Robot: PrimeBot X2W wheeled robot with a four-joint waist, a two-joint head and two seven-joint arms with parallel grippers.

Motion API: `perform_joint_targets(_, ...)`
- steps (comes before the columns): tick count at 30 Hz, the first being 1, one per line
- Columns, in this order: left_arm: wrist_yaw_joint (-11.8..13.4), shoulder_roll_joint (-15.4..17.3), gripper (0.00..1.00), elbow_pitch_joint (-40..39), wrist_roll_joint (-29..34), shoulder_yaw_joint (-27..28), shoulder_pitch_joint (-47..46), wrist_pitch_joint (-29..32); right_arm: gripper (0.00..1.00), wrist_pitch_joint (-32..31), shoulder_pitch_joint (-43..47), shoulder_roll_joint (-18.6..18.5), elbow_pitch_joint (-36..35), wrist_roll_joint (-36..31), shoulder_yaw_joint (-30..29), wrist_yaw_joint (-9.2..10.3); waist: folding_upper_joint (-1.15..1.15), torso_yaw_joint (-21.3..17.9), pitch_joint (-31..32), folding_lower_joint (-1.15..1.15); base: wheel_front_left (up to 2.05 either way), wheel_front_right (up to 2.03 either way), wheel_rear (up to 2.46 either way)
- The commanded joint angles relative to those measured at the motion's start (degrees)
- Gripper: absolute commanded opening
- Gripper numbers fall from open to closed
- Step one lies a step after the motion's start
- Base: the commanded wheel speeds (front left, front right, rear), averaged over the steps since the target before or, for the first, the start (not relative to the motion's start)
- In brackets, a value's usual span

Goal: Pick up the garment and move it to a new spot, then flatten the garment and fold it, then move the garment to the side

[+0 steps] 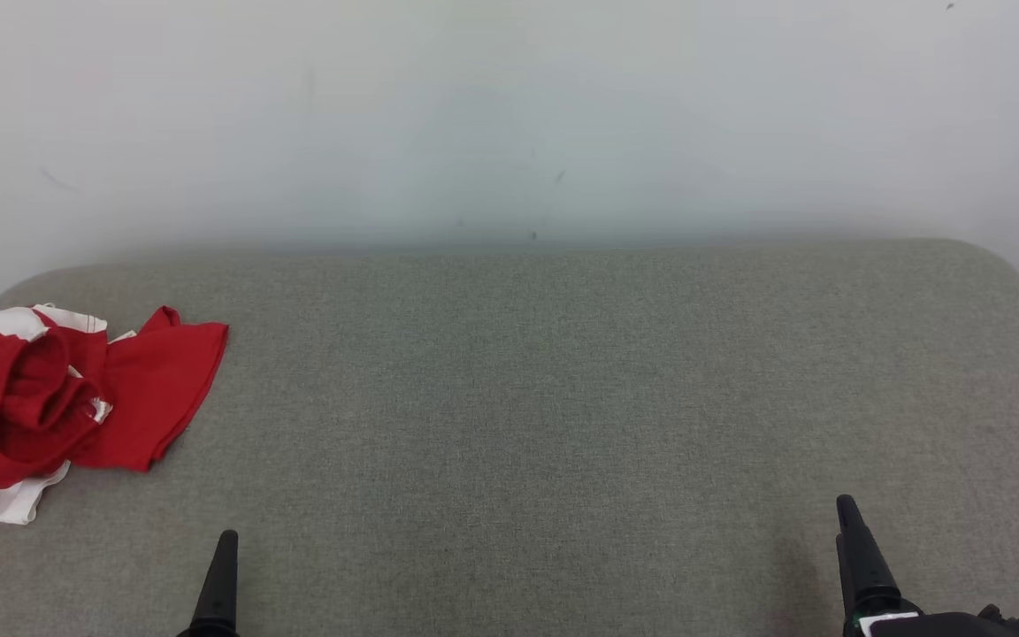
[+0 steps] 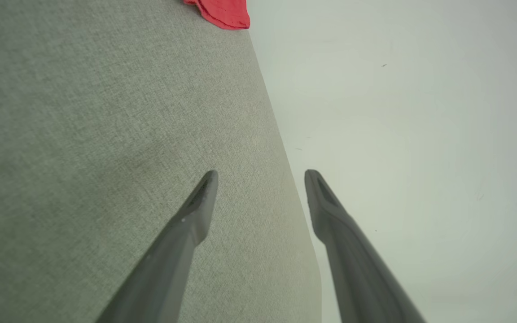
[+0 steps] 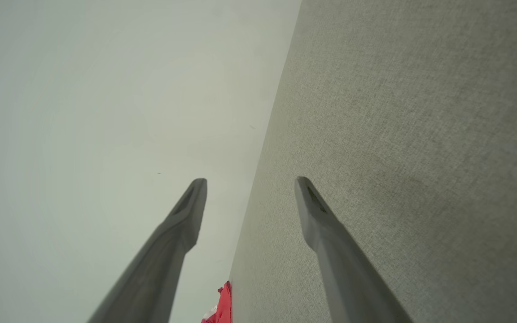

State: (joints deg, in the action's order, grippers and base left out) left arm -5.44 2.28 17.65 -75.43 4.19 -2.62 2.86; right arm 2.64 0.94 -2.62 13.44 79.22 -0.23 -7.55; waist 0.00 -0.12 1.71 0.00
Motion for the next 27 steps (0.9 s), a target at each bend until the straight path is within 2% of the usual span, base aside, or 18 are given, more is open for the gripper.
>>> perform_joint_targets(1,0.1,0.3,1.00,-1.0,1.2,-0.2,-0.5,-0.3,1.00,0.3,-1.0,-0.3,-0.7,-0.9,0.2,0.03,0.00,0.0,0.0,0.00,0.00,0.00,0.00)
perform_joint_targets(10,0.4,0.3,1.00,-1.8,12.0,-1.8,-0.1,-2.7,1.00,1.8,-1.1,-0.7,0.9,-10.0,1.8,0.04,0.00,0.4,0.8,0.00,0.00,0.00,0.00)
perform_joint_targets(27,0.8,0.6,1.00,-1.9,30.6,-4.5,0.5,-6.4,1.00,1.7,-1.0,-0.2,2.2,-27.9,1.2,0.05,0.00,1.0,2.1,0.00,0.00,0.00,0.00)
